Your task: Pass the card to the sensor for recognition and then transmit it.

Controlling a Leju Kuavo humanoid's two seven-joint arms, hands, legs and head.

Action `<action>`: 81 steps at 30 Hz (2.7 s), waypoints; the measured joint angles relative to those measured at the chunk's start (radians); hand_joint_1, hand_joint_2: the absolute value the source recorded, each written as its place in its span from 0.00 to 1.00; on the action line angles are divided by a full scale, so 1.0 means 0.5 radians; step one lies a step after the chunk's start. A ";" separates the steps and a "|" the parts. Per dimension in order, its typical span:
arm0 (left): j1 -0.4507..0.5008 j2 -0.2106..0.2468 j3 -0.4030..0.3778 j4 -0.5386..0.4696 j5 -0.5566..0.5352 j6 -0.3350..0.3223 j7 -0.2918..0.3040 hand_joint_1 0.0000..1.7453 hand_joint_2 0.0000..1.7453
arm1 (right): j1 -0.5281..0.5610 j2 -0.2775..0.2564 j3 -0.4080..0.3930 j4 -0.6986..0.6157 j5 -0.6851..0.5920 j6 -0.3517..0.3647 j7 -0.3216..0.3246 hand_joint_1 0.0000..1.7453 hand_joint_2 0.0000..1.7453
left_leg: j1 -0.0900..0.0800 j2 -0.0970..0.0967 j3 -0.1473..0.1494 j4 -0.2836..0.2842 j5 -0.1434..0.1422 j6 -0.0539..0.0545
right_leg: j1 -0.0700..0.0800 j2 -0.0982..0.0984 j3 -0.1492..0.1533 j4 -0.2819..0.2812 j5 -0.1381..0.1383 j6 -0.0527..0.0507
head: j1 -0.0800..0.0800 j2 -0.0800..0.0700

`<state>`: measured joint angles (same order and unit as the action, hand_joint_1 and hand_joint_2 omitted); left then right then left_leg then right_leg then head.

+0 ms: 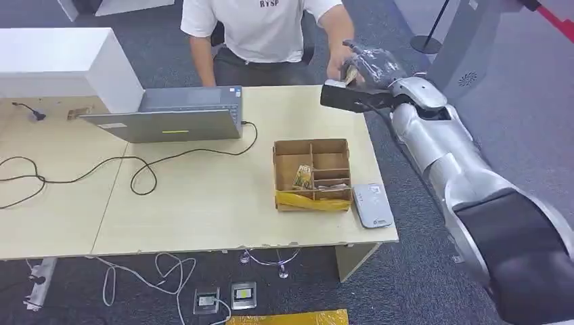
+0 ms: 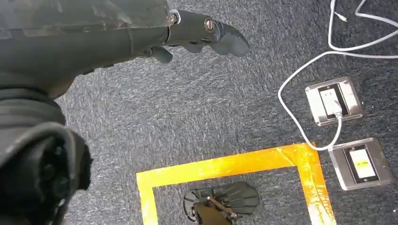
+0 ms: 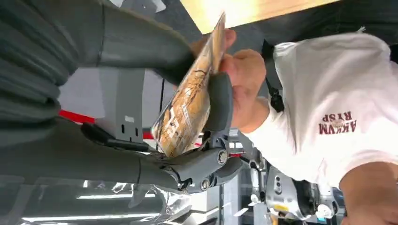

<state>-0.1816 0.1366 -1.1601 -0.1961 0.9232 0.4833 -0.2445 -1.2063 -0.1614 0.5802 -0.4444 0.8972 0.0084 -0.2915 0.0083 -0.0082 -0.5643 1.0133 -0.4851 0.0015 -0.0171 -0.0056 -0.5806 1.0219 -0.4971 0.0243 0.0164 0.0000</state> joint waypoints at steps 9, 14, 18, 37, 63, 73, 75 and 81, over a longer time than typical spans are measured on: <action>0.002 -0.002 0.000 0.000 0.017 0.030 -0.003 0.00 0.00 | -0.007 0.018 0.002 0.054 -0.156 -0.133 -0.068 0.00 1.00 | 0.000 0.000 0.000 0.000 0.000 0.000 | 0.000 0.000 0.000 0.000 0.000 0.000 | 0.000 0.000; 0.004 -0.011 0.001 0.000 0.026 0.056 -0.017 0.00 0.00 | -0.027 0.017 -0.092 0.052 -0.615 0.071 -0.226 0.00 1.00 | 0.000 0.000 0.001 0.000 0.000 0.000 | 0.000 0.000 0.000 0.000 0.000 0.000 | 0.001 0.000; 0.007 -0.014 0.001 0.000 0.039 0.056 -0.021 0.00 0.00 | -0.003 0.004 -0.185 -0.035 -0.913 0.352 -0.307 0.00 1.00 | 0.000 0.001 0.002 0.000 0.000 0.000 | 0.000 0.001 0.000 0.000 0.000 0.000 | 0.001 0.000; 0.015 -0.014 0.001 0.001 0.056 0.088 -0.041 0.00 0.00 | 0.858 -0.356 -0.418 -1.198 -1.531 0.684 0.262 0.00 1.00 | 0.000 0.002 0.005 0.001 -0.002 -0.001 | 0.000 0.001 0.002 -0.002 0.000 0.000 | 0.001 0.000; 0.012 -0.011 0.001 0.001 0.015 0.060 -0.008 0.00 0.00 | 1.560 -0.582 -0.431 -1.862 -0.505 0.613 0.486 0.00 1.00 | 0.000 0.003 0.004 0.000 -0.002 -0.002 | 0.001 0.002 0.002 -0.002 0.000 0.000 | 0.000 0.000; 0.010 -0.011 0.001 0.001 -0.002 0.043 -0.001 0.00 0.00 | 1.645 -0.571 -0.350 -1.879 0.009 0.258 0.491 0.00 1.00 | 0.000 0.003 0.003 0.000 -0.002 -0.002 | 0.001 0.002 0.002 -0.001 -0.001 -0.001 | 0.000 0.000; 0.009 -0.011 0.001 0.001 -0.001 0.044 -0.001 0.00 0.00 | 1.646 -0.561 -0.329 -1.876 0.056 0.222 0.480 0.00 1.00 | 0.000 0.003 0.003 0.000 -0.002 -0.002 | 0.001 0.001 0.002 -0.001 -0.001 -0.001 | 0.000 0.000; 0.009 -0.011 0.001 0.001 -0.002 0.044 0.000 0.00 0.00 | 1.656 -0.511 -0.275 -1.866 0.160 0.076 0.465 0.00 1.00 | 0.001 0.003 0.003 0.000 -0.002 -0.002 | 0.001 0.002 0.002 -0.001 -0.001 -0.001 | 0.000 0.000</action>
<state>-0.1772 0.1308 -1.1597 -0.1957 0.9220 0.5055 -0.2445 -0.3782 -0.4169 0.4429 -1.3775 0.9774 0.0465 -0.0591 0.0087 -0.0068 -0.5627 1.0131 -0.4861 0.0006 -0.0166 -0.0049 -0.5794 1.0212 -0.4975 0.0238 0.0164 0.0000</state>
